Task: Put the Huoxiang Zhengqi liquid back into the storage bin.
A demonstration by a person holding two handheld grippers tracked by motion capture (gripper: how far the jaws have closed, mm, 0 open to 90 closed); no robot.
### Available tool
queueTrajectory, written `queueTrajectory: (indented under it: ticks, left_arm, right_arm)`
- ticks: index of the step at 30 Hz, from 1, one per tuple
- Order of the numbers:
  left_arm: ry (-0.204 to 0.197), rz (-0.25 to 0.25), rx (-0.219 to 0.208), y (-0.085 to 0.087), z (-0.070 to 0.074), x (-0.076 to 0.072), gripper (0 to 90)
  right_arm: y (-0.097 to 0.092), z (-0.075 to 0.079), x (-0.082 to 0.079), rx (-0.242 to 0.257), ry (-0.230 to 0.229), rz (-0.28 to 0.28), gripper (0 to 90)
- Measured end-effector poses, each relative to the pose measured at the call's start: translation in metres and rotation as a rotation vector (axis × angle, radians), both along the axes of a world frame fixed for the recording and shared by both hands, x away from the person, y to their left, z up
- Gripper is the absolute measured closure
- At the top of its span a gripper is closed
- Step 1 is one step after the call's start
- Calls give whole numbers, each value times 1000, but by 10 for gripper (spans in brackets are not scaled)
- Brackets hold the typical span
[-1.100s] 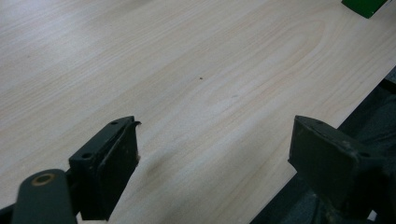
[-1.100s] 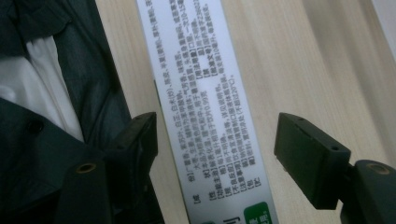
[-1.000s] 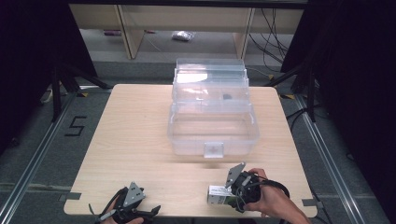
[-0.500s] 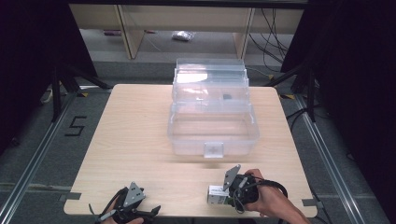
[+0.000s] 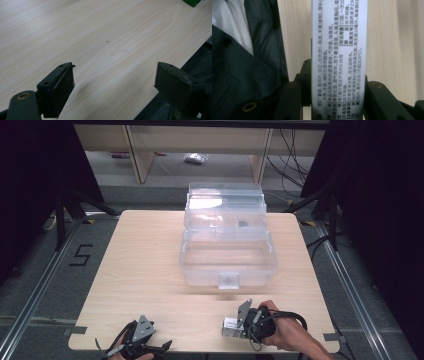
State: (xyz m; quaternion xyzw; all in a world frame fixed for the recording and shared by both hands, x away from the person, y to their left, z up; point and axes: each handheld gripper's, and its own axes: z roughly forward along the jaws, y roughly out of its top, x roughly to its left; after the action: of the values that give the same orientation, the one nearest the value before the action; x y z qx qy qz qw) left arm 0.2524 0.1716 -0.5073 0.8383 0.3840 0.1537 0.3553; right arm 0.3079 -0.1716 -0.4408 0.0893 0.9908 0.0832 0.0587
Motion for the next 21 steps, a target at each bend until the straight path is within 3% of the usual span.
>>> queueTrajectory:
  ticks: [1,2,3,5,6,7,8,12,13,21]
  left_arm:
    - [-1,0,0,0,0,0,152]
    - [3,-3,-8,0,0,0,152]
    - [1,-4,-14,0,0,0,152]
    - [1,-3,-15,0,0,0,152]
    - [1,-2,-15,0,0,0,152]
    - [0,-3,-20,0,-1,0,152]
    - [3,3,-27,-1,-1,0,152]
    - [-2,2,-28,-1,-1,0,152]
    - [-1,0,-21,-1,-1,0,152]
    - [0,0,-21,0,0,0,152]
  right_arm:
    - [0,0,0,-1,0,-5,643]
    - [-1,0,2,1,-18,36,644]
    - [0,0,2,7,-17,41,644]
    - [-3,3,1,9,-8,17,644]
    - [-3,4,3,18,-15,47,644]
    - [-5,7,1,16,-2,4,644]
    - [-5,9,3,26,-13,33,644]
    - [-7,19,2,37,-4,-21,644]
    - [-8,21,6,55,-14,32,644]
    - [-7,36,12,51,-12,30,644]
